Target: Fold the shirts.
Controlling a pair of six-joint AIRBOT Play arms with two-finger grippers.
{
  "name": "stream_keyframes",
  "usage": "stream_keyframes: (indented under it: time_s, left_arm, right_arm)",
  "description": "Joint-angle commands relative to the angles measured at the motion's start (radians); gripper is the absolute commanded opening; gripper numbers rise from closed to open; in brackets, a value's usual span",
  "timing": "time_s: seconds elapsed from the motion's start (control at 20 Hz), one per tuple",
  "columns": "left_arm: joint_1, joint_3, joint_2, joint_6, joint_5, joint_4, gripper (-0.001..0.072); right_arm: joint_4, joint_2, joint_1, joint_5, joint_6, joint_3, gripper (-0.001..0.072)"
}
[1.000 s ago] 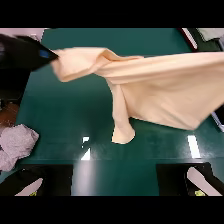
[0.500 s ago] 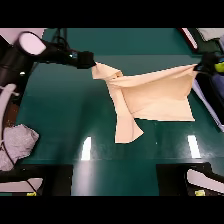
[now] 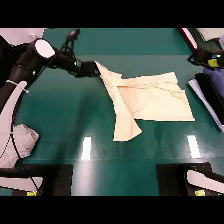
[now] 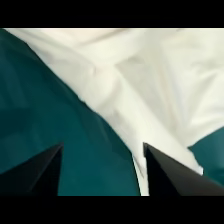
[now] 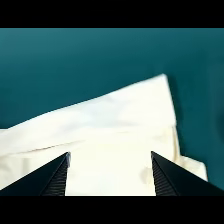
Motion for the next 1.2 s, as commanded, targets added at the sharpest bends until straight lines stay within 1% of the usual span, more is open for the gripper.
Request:
stream_keyframes:
  time_s: [0.0,0.15,0.25,0.35,0.5,0.65,0.8,0.9,0.95,1.15]
  left_arm:
    - [-0.069,-0.126,0.029,0.016,-0.113,0.025,0.0504]
    - [-0.217,-0.310,0.064,0.009,-0.028,0.021,0.0504]
    - [-0.302,-0.386,0.063,-0.034,0.019,0.020,0.0504]
    - [-0.350,-0.436,0.063,-0.080,0.067,0.021,0.0503]
    - [-0.357,-0.482,0.063,-0.123,0.117,0.013,0.0503]
    - [-0.363,-0.494,0.063,-0.123,0.150,-0.025,0.0503]
    - [-0.409,-0.494,0.061,-0.124,0.214,-0.023,0.0502]
    - [-0.430,-0.494,0.045,-0.157,0.221,-0.019,0.0502]
    - [-0.434,-0.495,0.031,-0.187,0.214,-0.015,0.0503]
    - [-0.434,-0.494,0.018,-0.193,0.230,-0.025,0.0503]
  right_arm:
    - [-0.004,0.054,-0.032,0.034,-0.001,-0.002,0.0577]
    - [-0.004,0.081,-0.028,0.066,-0.001,-0.002,0.0577]
    - [-0.003,0.085,-0.016,0.082,-0.001,-0.002,0.0576]
    - [-0.004,0.085,0.001,0.109,-0.001,-0.002,0.0577]
    - [-0.004,0.085,0.030,0.120,-0.001,-0.002,0.0577]
    - [-0.005,0.085,0.050,0.120,-0.002,-0.002,0.0576]
    - [-0.004,0.085,0.050,0.122,-0.002,-0.002,0.0577]
    - [-0.004,0.085,0.050,0.133,-0.002,-0.002,0.0577]
    - [-0.004,0.085,0.050,0.143,-0.002,-0.002,0.0577]
    - [-0.004,0.085,0.050,0.152,-0.002,-0.002,0.0577]
